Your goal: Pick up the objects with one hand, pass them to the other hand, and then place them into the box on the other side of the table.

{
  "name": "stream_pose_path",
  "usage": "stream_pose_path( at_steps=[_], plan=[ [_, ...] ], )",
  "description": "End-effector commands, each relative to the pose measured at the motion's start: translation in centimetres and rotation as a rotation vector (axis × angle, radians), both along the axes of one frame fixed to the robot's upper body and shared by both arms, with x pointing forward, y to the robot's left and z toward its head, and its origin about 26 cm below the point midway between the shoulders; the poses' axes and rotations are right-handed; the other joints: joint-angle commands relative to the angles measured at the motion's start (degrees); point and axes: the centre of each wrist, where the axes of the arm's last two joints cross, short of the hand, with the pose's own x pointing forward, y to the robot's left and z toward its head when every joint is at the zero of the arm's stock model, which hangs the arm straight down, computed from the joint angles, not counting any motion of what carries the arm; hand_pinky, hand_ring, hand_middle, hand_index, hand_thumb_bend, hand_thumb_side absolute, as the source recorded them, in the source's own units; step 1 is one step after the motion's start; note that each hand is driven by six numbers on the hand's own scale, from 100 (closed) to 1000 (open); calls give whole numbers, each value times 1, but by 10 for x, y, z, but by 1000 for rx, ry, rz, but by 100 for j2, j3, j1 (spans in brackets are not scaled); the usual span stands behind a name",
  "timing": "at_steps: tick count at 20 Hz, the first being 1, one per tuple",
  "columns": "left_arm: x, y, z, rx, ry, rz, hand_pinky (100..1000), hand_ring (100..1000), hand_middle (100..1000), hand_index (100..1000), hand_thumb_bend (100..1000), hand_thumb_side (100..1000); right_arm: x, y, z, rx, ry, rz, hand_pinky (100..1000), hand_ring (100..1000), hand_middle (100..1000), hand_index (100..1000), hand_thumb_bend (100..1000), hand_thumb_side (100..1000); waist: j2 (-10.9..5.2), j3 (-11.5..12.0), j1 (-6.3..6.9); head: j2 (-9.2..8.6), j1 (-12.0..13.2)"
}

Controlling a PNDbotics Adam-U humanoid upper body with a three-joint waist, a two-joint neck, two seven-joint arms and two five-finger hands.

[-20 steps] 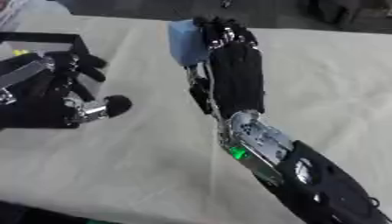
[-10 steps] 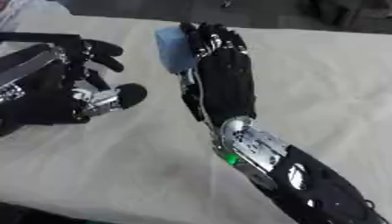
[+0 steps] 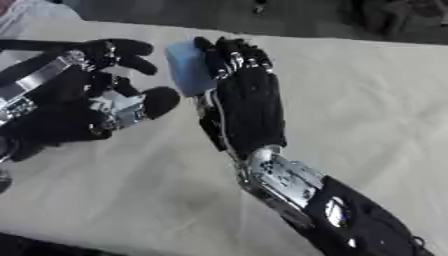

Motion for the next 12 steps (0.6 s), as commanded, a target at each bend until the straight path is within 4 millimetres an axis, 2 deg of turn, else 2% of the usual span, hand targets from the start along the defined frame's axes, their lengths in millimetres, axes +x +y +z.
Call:
stream_pose_path(
  at_steps=[1, 12],
  plan=[
    [-3, 0, 5, 92, -52, 356, 1000, 589, 758, 903, 638, 396, -3, 2, 7, 13, -42, 16, 581, 640, 508, 482, 217, 100, -77, 4, 23, -83, 26],
    [-4, -1, 1, 62, -56, 420, 1000, 584, 749, 902, 630, 386, -4, 4, 7, 21, -92, 32, 578, 635, 509, 484, 200, 100, -58, 0, 10, -108, 64]
  ],
)
